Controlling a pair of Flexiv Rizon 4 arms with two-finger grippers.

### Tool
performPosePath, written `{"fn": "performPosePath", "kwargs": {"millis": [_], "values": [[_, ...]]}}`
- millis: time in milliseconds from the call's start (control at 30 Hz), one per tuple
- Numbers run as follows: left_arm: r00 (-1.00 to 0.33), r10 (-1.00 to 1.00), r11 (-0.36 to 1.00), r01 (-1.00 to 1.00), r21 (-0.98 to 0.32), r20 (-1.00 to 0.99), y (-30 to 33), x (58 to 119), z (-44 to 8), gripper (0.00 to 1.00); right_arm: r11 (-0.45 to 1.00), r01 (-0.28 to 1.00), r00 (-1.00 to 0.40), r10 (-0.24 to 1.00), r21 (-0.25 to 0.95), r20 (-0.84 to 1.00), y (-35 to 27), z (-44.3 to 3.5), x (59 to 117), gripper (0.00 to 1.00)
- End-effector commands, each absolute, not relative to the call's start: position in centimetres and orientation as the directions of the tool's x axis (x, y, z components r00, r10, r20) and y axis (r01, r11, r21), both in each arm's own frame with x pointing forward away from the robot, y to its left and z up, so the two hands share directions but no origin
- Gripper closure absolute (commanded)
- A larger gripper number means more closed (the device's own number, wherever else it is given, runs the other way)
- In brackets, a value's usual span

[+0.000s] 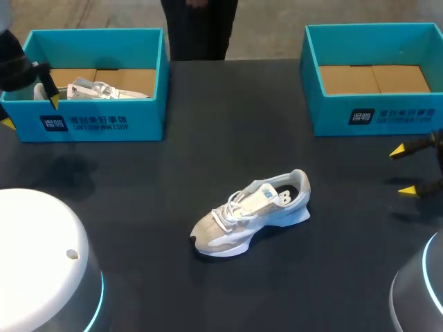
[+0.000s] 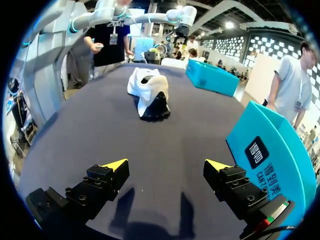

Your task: Take the shoe out of the shoebox, open the shoe tongue, remove and reinsert the insole, then place the shoe into the shoebox

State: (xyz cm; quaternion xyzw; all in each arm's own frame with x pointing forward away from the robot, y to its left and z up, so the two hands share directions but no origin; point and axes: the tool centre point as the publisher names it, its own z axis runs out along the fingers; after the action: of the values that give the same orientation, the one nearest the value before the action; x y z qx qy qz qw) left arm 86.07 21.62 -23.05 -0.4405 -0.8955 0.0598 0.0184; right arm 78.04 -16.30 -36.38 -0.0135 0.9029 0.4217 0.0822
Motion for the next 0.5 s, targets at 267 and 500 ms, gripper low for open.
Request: {"fn": "performPosePath", "kwargs": {"millis": [267, 500], "values": [[-0.611, 0.792, 0.604, 0.787, -0.121, -0.02, 21.64, 85.98, -23.06, 0.0, 0.634, -0.076, -0.983, 0.083, 0.77, -0.165, -15.63, -37.69, 76.87, 0.0], [-0.611, 0.792, 0.604, 0.787, -0.121, -0.02, 21.64, 85.98, -23.06, 0.0, 0.634, -0.076, -0.983, 0.083, 0.77, -0.165, -15.63, -37.69, 76.87, 0.0]]}}
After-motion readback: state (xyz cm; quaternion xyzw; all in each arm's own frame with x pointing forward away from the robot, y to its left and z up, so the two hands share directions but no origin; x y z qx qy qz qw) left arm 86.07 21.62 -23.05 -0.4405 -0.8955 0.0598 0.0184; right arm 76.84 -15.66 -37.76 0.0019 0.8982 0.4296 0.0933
